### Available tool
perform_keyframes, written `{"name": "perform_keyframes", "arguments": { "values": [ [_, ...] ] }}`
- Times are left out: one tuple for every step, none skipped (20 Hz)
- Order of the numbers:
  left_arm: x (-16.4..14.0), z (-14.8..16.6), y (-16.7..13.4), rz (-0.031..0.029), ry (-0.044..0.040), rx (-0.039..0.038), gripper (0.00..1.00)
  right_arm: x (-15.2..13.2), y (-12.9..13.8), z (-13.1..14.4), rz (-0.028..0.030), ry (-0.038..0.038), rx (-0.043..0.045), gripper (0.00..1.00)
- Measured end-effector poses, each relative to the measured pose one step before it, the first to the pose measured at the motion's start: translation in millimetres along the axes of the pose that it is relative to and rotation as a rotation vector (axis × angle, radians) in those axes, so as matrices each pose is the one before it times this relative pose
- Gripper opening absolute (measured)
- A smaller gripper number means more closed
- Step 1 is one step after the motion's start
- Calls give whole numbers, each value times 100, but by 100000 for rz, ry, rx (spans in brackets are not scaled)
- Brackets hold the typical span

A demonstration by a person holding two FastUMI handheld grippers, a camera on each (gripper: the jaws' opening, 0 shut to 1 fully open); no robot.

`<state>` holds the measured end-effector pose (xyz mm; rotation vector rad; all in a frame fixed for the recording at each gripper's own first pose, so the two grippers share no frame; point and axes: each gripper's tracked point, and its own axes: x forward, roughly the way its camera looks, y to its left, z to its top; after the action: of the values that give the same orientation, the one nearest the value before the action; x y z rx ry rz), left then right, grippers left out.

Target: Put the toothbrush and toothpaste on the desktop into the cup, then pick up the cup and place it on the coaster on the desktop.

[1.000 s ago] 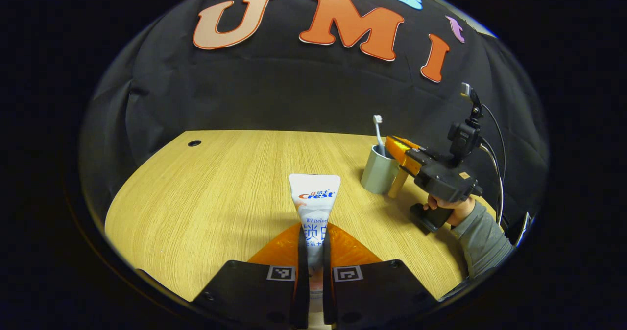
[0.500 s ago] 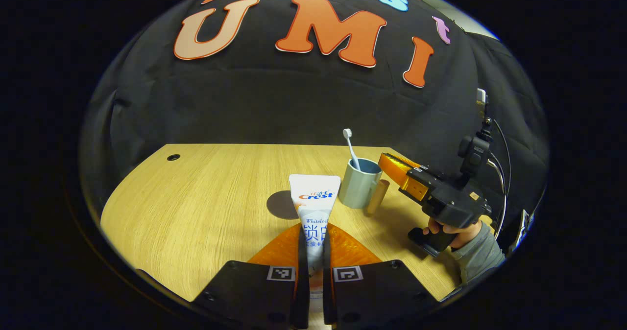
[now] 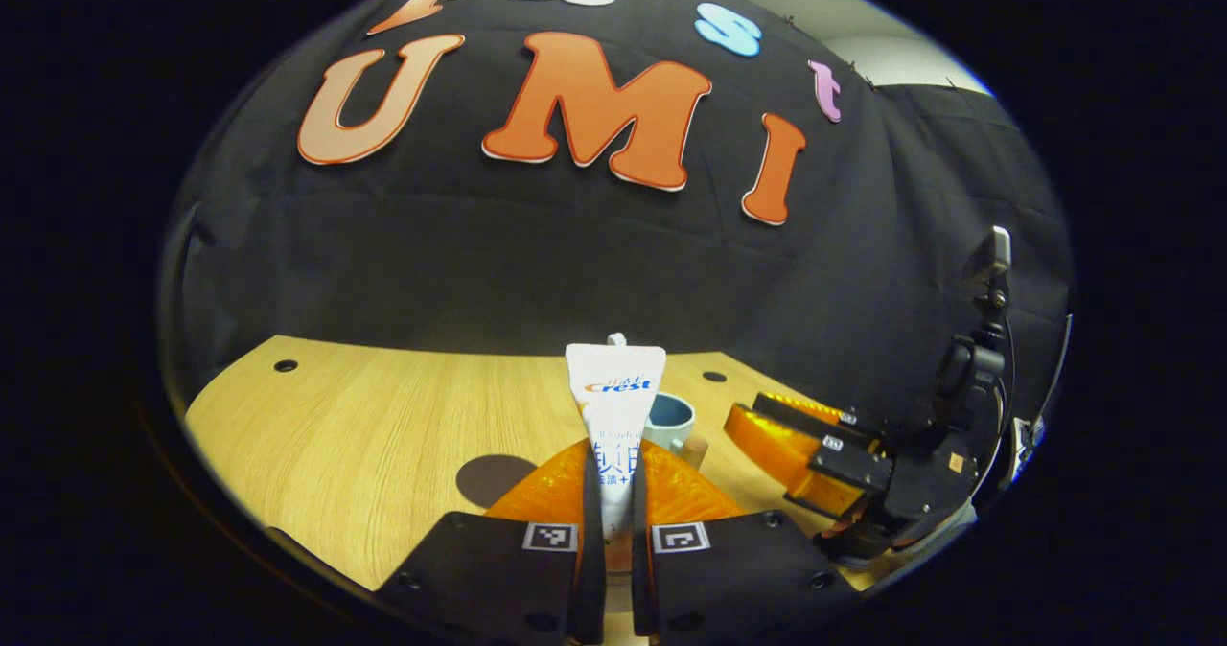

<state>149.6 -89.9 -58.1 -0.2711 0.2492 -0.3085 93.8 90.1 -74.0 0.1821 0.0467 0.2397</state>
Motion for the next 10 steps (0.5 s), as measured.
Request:
{"name": "perform_keyframes", "arguments": {
  "values": [
    [-267,-197,-601,-1142,-1356,-1579,14,-497,-218,-144,-514,50,-604,51],
    [404,-7,-279,-1066,-903,-1526,14,-446,-354,-199,-1150,414,-944,53],
    [623,-9,-221,-712,-323,-1252,14,-534,-405,-163,-887,500,-450,56],
    [348,71,-334,-1259,-910,-1147,14,-470,-207,-95,-405,127,291,58],
    [473,287,-427,-1569,-1407,-937,14,-653,-243,172,-349,-478,697,60],
    [503,406,-345,-1467,-1724,-314,14,-563,-185,92,-420,-397,280,61],
    [562,378,-187,-880,-2088,-291,14,-479,-377,5,-956,-145,-340,64],
    [704,407,-256,-1128,-1510,86,14,-464,-371,-48,-775,-13,-802,65],
    [687,166,-350,-875,-1317,-312,14,-467,-332,-1,-878,-56,-695,66],
    [526,208,-365,-1863,-984,196,14,-524,-258,-1,-364,65,212,67]
  ]
}}
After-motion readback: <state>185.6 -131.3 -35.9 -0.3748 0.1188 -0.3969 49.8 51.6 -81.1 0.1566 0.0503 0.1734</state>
